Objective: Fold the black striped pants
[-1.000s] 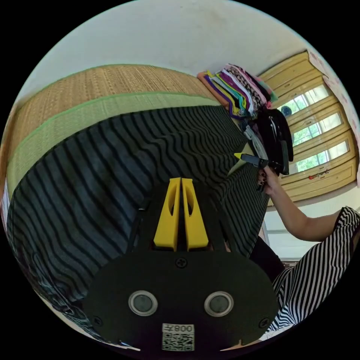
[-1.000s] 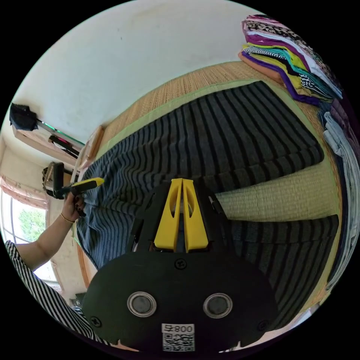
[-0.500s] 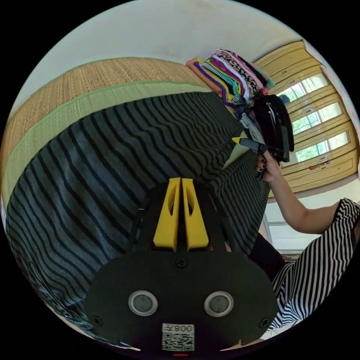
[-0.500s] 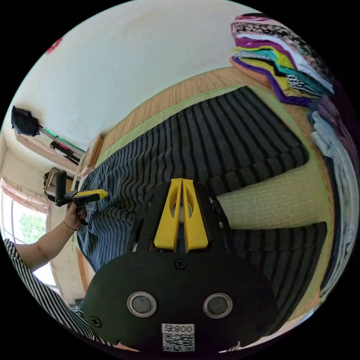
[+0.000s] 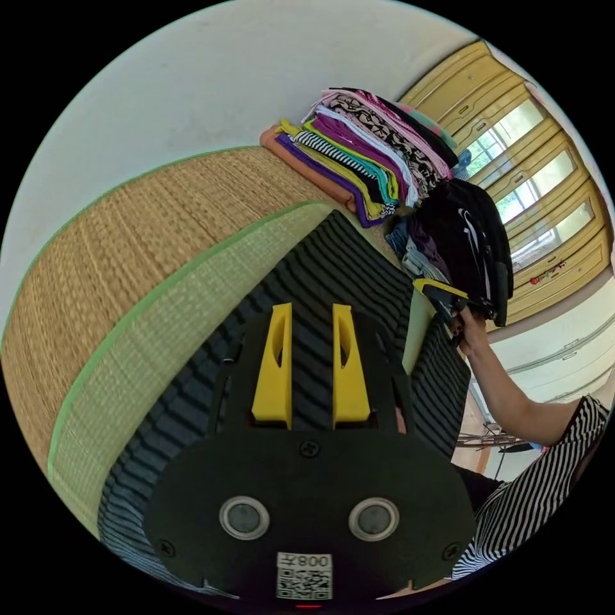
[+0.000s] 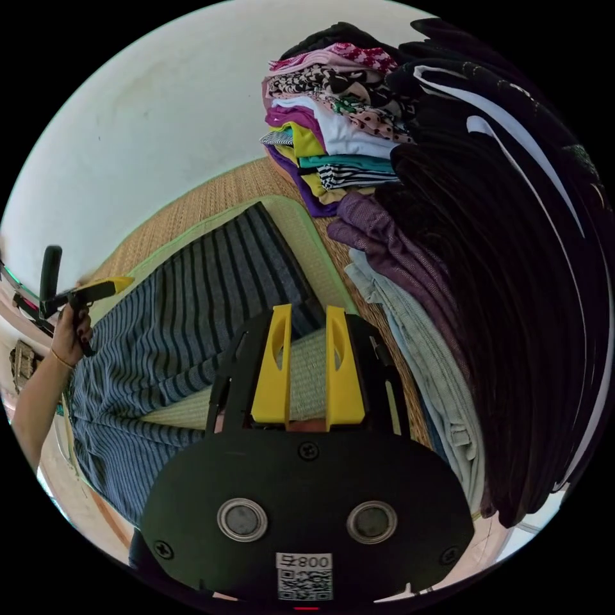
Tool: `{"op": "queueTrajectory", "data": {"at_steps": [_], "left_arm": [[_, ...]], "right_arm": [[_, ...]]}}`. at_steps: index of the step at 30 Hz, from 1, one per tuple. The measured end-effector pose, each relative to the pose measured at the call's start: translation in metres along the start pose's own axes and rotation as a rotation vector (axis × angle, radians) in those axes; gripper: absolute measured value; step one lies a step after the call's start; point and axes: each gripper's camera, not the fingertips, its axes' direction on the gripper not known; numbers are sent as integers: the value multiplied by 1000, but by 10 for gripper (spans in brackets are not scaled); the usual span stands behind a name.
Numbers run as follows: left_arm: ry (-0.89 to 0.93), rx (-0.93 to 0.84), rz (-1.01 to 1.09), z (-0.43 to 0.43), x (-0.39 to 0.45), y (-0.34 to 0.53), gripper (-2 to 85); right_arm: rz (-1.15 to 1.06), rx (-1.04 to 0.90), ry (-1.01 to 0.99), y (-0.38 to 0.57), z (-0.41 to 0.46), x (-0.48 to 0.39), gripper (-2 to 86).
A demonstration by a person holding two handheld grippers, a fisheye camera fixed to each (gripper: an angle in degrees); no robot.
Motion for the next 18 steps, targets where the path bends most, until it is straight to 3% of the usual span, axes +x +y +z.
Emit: {"op": "queueTrajectory", "data": {"at_steps": [8, 18], "left_arm": [[-186, -174, 1, 56, 29, -79, 106], [-219, -86, 129, 48, 88, -100, 30]], "right_arm": [[-35, -2, -35, 31, 14, 22, 83], [-63, 58, -128, 67, -5, 56, 15]]}}
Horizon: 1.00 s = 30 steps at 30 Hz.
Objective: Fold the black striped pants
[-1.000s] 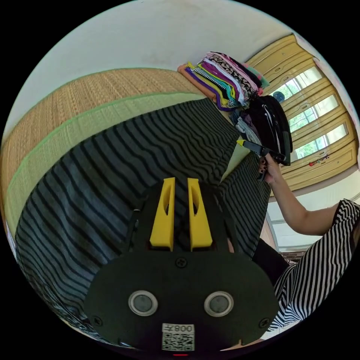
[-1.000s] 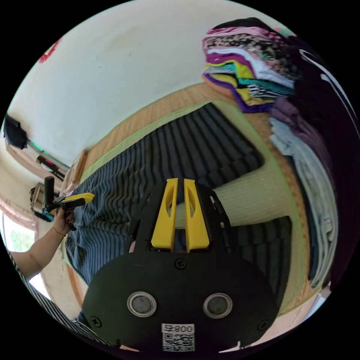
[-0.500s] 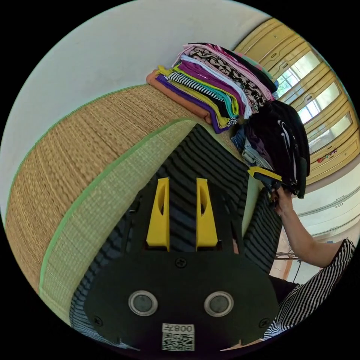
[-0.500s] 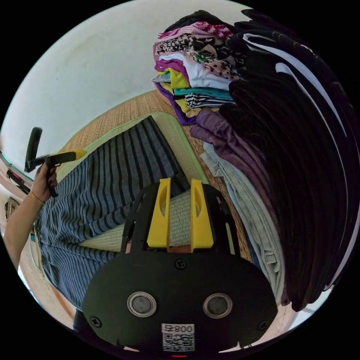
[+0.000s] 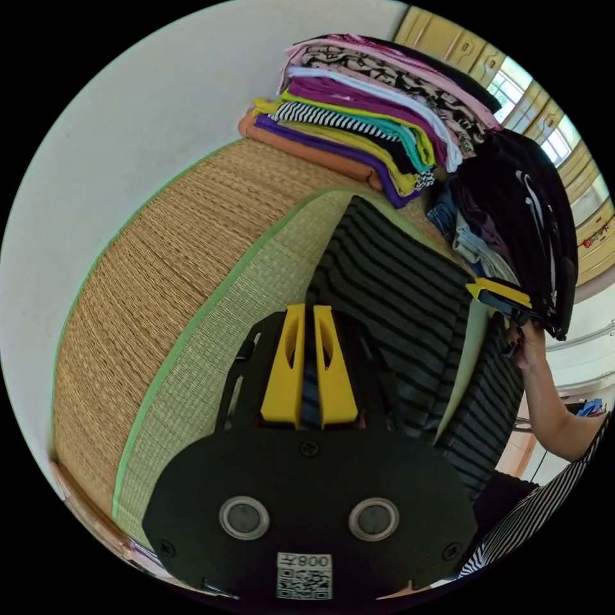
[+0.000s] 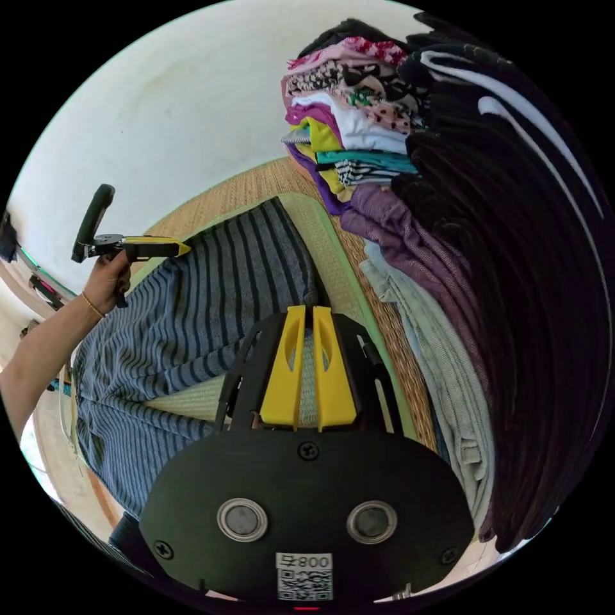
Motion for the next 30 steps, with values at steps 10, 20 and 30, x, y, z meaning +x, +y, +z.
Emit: {"op": "queueTrajectory", "data": {"at_steps": [10, 20, 30], "left_arm": [[-12, 31, -75, -3, 11, -20, 59], [379, -160, 179, 42, 94, 50, 97], [240, -308, 168, 77, 128, 115, 58]], "right_arm": [[13, 108, -71, 25, -46, 25, 12], [84, -63, 79, 121, -75, 54, 72], [203, -285, 148, 221, -78, 58, 47]]}}
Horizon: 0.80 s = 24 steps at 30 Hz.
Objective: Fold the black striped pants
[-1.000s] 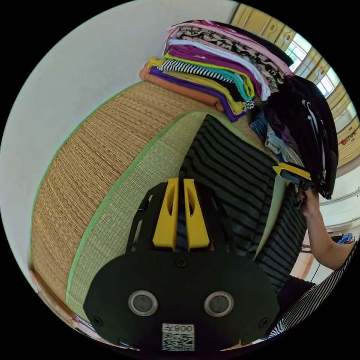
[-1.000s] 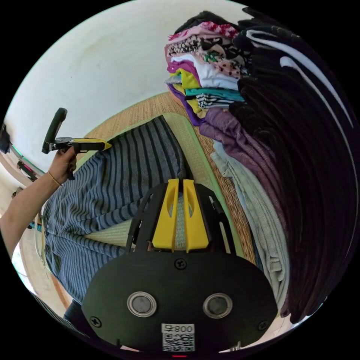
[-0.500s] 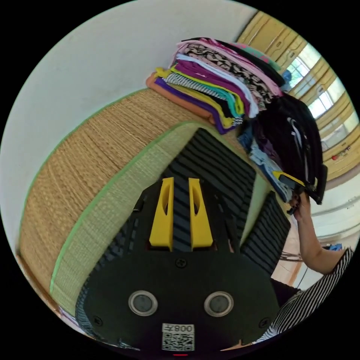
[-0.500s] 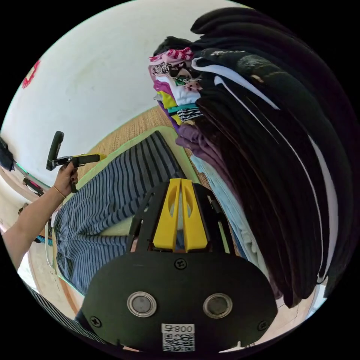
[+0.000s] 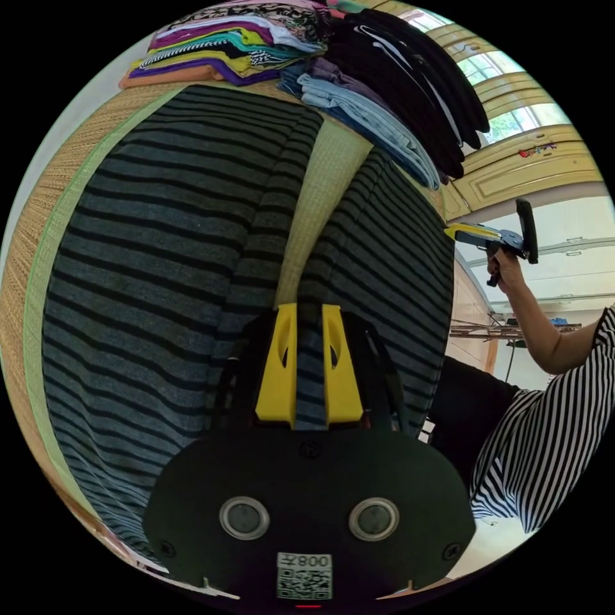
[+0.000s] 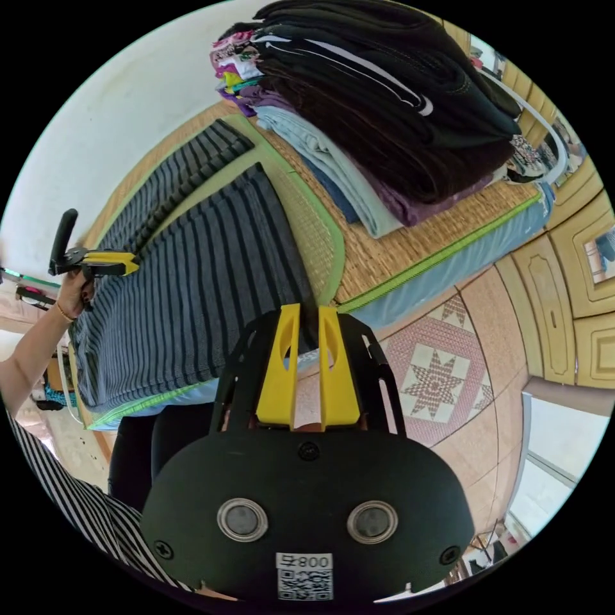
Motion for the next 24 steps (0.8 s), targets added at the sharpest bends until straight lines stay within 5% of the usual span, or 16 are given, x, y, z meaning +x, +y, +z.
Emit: {"op": "queueTrajectory", "data": {"at_steps": [11, 15, 24], "left_arm": [[80, 109, -112, 11, -6, 40, 29], [105, 48, -224, 46, -27, 52, 37], [104, 288, -323, 32, -27, 180, 43]], "right_arm": [[-83, 130, -127, -16, -62, -10, 1], [-66, 13, -107, -41, -25, -17, 1], [66, -14, -118, -34, 8, -35, 1]]}}
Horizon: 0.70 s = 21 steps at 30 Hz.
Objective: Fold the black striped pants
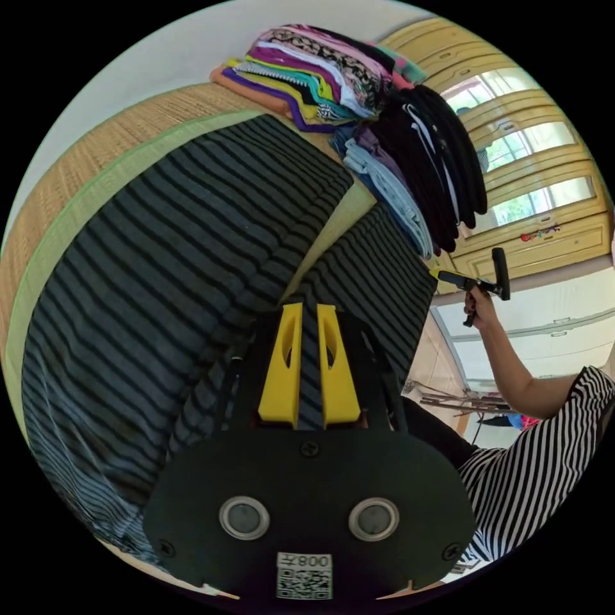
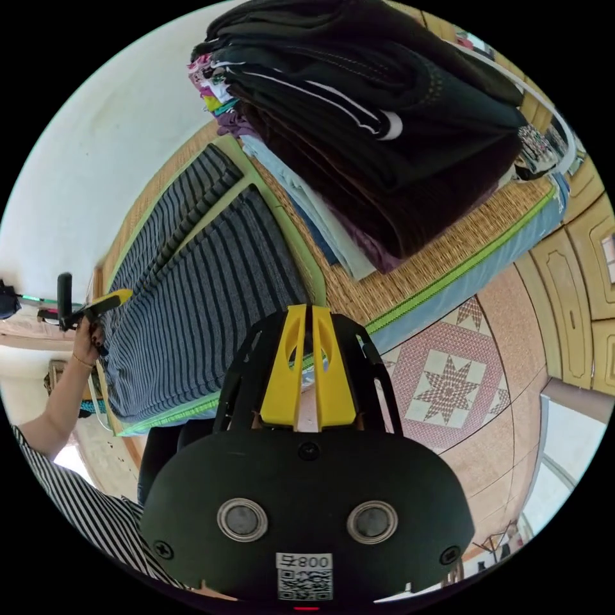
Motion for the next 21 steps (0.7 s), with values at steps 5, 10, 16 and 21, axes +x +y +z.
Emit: {"op": "queueTrajectory", "data": {"at_steps": [5, 10, 16, 21], "left_arm": [[-51, 62, -246, -30, -47, 120, 32], [-162, 61, -607, -44, -95, 265, 14], [-156, 90, -748, -30, -118, 364, 2], [-169, 105, -691, -21, -117, 408, 1]], "right_arm": [[9, 90, -5, 7, -10, -31, 0], [-355, -44, -196, 13, 26, -172, 0], [-861, -298, -326, 68, 92, -369, 0], [-1083, -455, -158, 121, 140, -450, 1]]}}
